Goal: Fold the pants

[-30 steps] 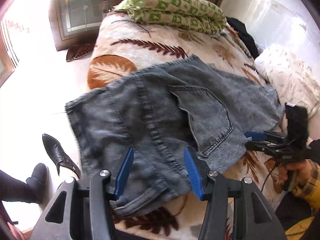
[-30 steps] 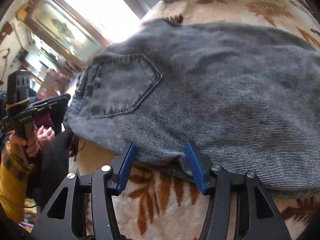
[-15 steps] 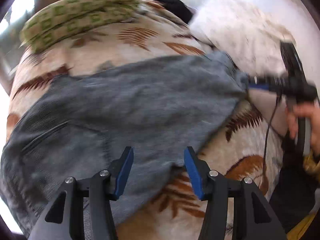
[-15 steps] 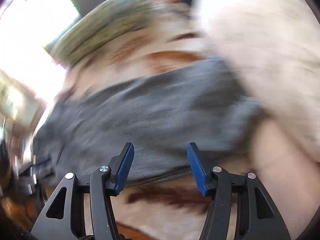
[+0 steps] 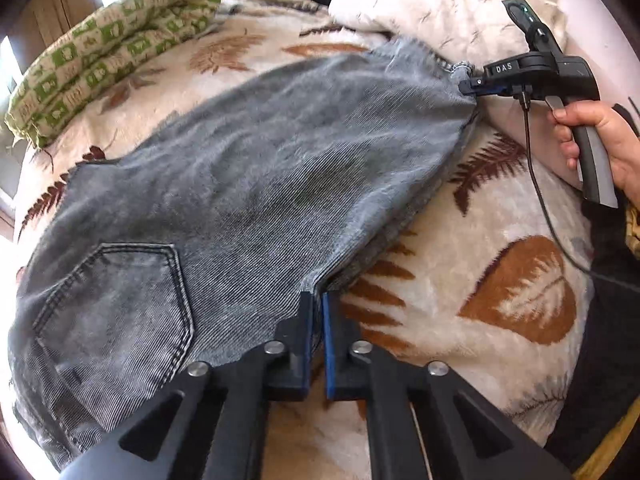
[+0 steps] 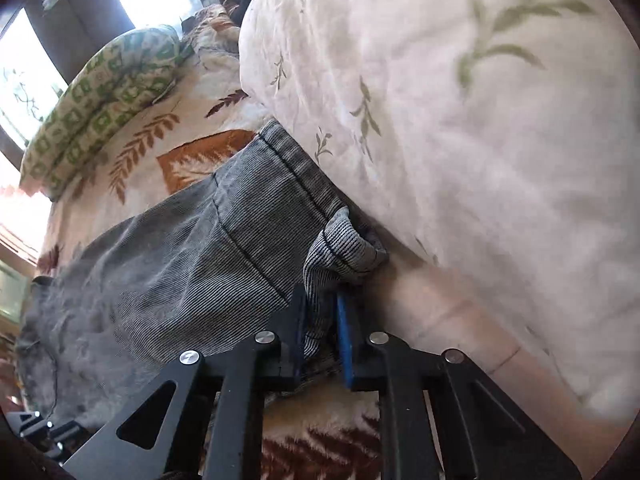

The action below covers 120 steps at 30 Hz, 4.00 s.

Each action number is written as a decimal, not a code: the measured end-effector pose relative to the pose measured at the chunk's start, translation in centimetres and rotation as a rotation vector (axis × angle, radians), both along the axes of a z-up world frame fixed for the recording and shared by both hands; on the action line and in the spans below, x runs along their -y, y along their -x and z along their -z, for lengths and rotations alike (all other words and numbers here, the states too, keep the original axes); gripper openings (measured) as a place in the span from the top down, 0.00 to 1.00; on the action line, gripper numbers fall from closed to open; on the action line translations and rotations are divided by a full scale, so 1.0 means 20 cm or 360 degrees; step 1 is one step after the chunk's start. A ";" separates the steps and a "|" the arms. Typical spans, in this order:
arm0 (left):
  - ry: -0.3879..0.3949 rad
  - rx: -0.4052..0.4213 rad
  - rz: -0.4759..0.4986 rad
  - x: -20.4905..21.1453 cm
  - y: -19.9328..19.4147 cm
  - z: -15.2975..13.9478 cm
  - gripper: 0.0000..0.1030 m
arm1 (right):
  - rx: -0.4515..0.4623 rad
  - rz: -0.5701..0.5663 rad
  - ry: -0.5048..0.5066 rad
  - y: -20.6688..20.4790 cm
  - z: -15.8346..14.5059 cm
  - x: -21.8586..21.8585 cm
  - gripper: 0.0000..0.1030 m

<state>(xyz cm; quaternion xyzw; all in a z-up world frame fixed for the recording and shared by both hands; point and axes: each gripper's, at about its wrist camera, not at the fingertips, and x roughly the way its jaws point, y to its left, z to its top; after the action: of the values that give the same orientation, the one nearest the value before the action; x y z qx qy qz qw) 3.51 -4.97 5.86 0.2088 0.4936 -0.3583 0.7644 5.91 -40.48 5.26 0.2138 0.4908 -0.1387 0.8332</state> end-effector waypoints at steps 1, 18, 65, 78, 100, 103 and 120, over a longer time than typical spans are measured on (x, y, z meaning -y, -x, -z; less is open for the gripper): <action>0.0011 0.0000 0.0009 -0.02 0.01 -0.02 0.97 | 0.0017 -0.0021 0.0042 0.04 -0.05 -0.01 0.90; 0.0028 -0.0129 0.0061 -0.13 0.04 -0.07 0.58 | 0.0084 -0.0138 0.0332 0.11 -0.15 -0.16 0.66; 0.0171 0.0092 -0.0422 0.44 -0.48 0.06 0.42 | 0.0061 0.0304 -0.0433 0.30 0.16 -0.11 0.35; 0.0113 0.0097 -0.0379 0.56 -0.49 0.15 0.42 | 0.0190 0.0364 -0.0362 0.19 0.20 -0.07 0.32; 0.0156 -0.0034 -0.0436 0.54 -0.50 0.18 0.69 | 0.0301 0.0095 -0.0042 0.10 0.04 -0.16 0.84; 0.0158 -0.0039 -0.0427 0.54 -0.51 0.16 0.69 | 0.0312 -0.0009 0.0104 0.08 0.00 -0.23 0.84; 0.0742 -0.0459 -0.0860 -0.28 -0.58 0.03 0.51 | 0.0527 -0.1090 0.0547 0.07 -0.15 -1.02 0.84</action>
<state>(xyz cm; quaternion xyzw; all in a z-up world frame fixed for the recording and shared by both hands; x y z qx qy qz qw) 15.20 0.66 5.25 -0.1609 0.5386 -0.2723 0.7809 4.58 -20.00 8.36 -0.0845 0.3626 0.1029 0.9224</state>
